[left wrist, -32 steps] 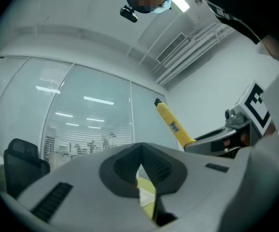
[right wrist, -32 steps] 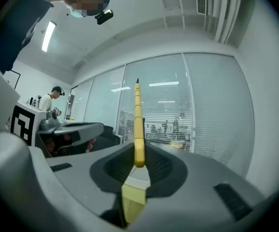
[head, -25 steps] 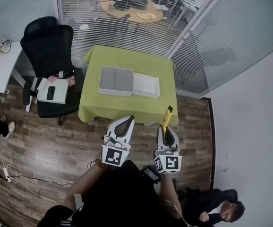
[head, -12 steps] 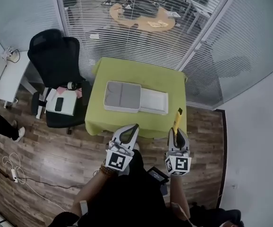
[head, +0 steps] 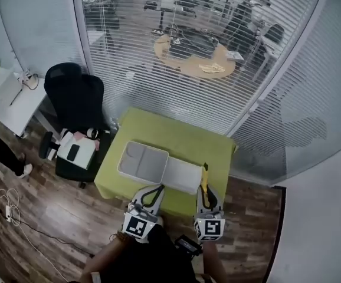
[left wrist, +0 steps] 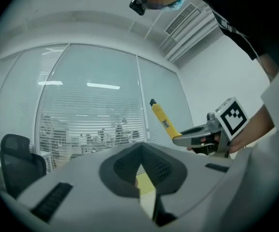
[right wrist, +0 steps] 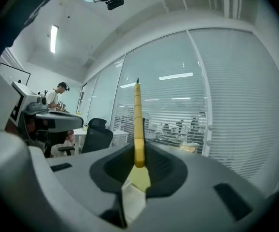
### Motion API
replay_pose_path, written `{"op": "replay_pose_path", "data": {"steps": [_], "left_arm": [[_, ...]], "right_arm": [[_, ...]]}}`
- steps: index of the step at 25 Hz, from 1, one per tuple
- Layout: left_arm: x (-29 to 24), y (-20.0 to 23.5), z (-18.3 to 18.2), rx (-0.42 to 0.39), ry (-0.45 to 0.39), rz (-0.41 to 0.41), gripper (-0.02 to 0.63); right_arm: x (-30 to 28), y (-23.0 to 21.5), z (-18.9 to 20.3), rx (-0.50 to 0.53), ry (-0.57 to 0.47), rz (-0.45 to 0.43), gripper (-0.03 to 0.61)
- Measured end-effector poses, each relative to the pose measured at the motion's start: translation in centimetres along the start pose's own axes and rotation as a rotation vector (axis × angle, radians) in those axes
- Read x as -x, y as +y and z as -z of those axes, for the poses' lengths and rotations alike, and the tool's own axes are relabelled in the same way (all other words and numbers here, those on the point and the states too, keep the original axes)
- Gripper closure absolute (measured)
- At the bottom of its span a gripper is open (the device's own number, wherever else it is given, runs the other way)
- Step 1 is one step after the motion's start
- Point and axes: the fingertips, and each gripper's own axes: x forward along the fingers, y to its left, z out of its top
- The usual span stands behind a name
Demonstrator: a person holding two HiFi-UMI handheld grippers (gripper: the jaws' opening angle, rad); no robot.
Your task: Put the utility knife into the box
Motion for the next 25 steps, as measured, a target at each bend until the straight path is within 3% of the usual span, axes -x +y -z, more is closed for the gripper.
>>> {"op": "replay_pose_path", "data": {"steps": [3, 7, 16, 19, 25], "left_arm": [[-2.1, 1.2, 0.3, 0.040, 0.025, -0.049, 0.604], [-3.9, 2.5, 0.6, 0.036, 0.027, -0.101, 0.604], [-5.9, 5.2, 5.5, 0.176, 0.093, -0.107, 0.605], [-6.7, 5.6, 5.6, 0.166, 0.065, -0.076, 0.604], [-7.7, 6.2, 5.7, 0.148, 0.063, -0.067, 0.604]], "right_arm": [[-2.8, -1.2, 1.0, -0.021, 0.014, -0.051, 0.522], [-5.3, -2.0, 2.4, -0.010, 0.046, -0.101, 0.522], [-11.7, -2.2, 4.0, 0.044, 0.088, -0.138, 0.522], [-12.2, -2.1, 4.0, 0.017, 0.094, -0.119, 0.522], [-12.9, -1.6, 7.4, 0.064, 0.178, -0.192, 0.522]]}}
